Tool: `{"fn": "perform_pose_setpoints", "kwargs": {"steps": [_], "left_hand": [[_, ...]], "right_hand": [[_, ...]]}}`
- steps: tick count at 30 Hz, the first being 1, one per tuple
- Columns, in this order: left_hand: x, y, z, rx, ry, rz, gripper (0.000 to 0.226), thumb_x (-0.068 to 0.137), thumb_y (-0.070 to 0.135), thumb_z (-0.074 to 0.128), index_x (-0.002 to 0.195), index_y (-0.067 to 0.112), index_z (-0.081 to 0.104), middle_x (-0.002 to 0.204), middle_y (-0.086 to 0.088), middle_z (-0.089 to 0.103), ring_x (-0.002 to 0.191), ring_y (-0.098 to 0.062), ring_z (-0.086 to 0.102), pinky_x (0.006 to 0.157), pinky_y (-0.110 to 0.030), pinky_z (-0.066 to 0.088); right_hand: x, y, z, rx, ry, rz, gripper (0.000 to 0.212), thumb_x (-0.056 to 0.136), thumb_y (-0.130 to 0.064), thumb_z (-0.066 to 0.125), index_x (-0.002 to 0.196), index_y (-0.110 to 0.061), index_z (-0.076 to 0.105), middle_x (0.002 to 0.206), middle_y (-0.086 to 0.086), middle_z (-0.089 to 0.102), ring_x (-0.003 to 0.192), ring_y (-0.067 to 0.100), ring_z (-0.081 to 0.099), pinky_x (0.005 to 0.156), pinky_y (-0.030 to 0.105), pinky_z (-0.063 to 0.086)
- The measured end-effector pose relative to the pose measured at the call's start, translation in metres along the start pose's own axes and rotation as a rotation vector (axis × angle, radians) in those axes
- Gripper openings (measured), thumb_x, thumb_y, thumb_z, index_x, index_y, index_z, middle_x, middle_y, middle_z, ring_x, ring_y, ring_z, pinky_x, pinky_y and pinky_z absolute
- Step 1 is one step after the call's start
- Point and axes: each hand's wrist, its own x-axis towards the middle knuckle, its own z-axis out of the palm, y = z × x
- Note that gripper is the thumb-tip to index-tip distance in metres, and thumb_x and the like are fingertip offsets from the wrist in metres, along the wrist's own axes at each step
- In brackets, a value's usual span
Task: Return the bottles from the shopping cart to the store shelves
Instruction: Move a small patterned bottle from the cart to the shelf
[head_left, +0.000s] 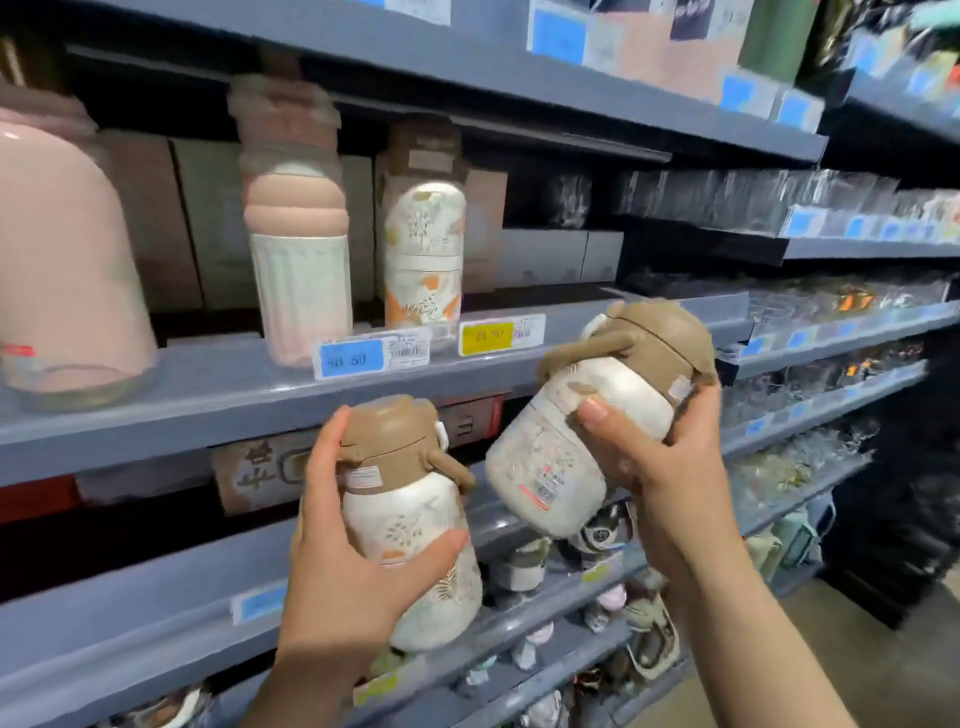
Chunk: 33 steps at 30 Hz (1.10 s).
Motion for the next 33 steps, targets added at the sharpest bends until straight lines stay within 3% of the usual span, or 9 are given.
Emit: {"fn": "perform_pose_setpoints", "kwargs": {"steps": [3,5,9,13,17,21,24,27,33], "left_hand": [[0.029,0.000,0.025,-0.006,0.003,0.019,0.116,0.048,0.013,0.094,0.113,0.082,0.026,0.107,0.056,0.043,0.105,0.024,0.048,0.083,-0.016,0.041],[0.042,0.003,0.033,-0.011,0.007,0.035,0.115,0.043,0.025,0.095,0.119,0.076,0.026,0.110,0.055,0.043,0.107,0.022,0.048,0.084,-0.017,0.040],[0.058,0.008,0.042,0.044,0.067,0.087,0.106,0.039,0.042,0.082,0.126,0.070,0.027,0.116,0.050,0.045,0.110,0.019,0.049,0.081,-0.006,0.044],[0.061,0.017,0.049,0.057,0.125,0.080,0.107,0.036,0.032,0.084,0.118,0.076,0.032,0.114,0.043,0.053,0.104,0.014,0.056,0.074,-0.002,0.044],[0.063,0.025,0.057,0.173,0.216,0.077,0.106,0.033,0.046,0.079,0.123,0.074,0.028,0.117,0.046,0.049,0.108,0.016,0.052,0.076,-0.011,0.046],[0.060,0.025,0.069,0.188,0.283,0.070,0.111,0.031,0.043,0.080,0.128,0.067,0.032,0.121,0.039,0.051,0.110,0.010,0.055,0.083,-0.022,0.044],[0.060,0.023,0.079,0.198,0.291,0.069,0.112,0.032,0.040,0.083,0.128,0.067,0.032,0.125,0.035,0.051,0.113,0.006,0.055,0.085,-0.026,0.045],[0.058,0.022,0.087,0.179,0.286,0.026,0.111,0.031,0.039,0.083,0.124,0.072,0.032,0.124,0.036,0.051,0.113,0.006,0.055,0.084,-0.026,0.046],[0.054,0.020,0.092,0.186,0.315,0.023,0.110,0.031,0.038,0.083,0.124,0.070,0.034,0.125,0.032,0.053,0.113,0.003,0.057,0.085,-0.030,0.047]], "right_hand": [[0.049,0.002,0.001,0.103,0.025,0.014,0.078,0.059,-0.019,0.082,0.125,-0.023,0.041,0.119,0.004,0.062,0.098,0.016,0.066,0.071,0.030,0.055],[0.080,0.003,0.007,0.179,0.046,0.014,0.073,0.065,-0.016,0.076,0.127,-0.024,0.038,0.119,0.005,0.062,0.098,0.017,0.067,0.073,0.033,0.056],[0.140,0.015,0.026,0.322,0.067,0.044,0.075,0.075,-0.012,0.079,0.131,-0.030,0.032,0.123,-0.001,0.061,0.104,0.016,0.067,0.070,0.035,0.057],[0.187,0.027,0.043,0.447,0.133,0.058,0.095,0.073,-0.014,0.081,0.142,-0.029,0.018,0.133,-0.001,0.053,0.112,0.016,0.063,0.086,0.048,0.056],[0.221,0.041,0.042,0.088,0.037,-0.062,0.109,0.068,-0.021,0.086,0.148,-0.029,0.012,0.126,-0.014,0.047,0.110,0.003,0.056,0.102,0.041,0.048],[0.234,0.058,0.037,-0.370,-0.191,-0.153,0.114,0.055,-0.044,0.087,0.145,-0.036,0.017,0.134,-0.005,0.050,0.119,0.016,0.051,0.103,0.045,0.043],[0.235,0.064,0.038,-0.473,-0.287,-0.214,0.115,0.053,-0.052,0.085,0.144,-0.036,0.015,0.137,-0.002,0.049,0.121,0.020,0.050,0.101,0.046,0.044],[0.237,0.063,0.043,-0.574,-0.343,-0.229,0.109,0.058,-0.054,0.084,0.142,-0.029,0.019,0.132,0.000,0.050,0.116,0.021,0.052,0.092,0.039,0.047],[0.237,0.063,0.051,-0.717,-0.347,-0.234,0.106,0.063,-0.061,0.079,0.142,-0.021,0.020,0.133,0.006,0.046,0.115,0.028,0.052,0.087,0.040,0.048]]}}
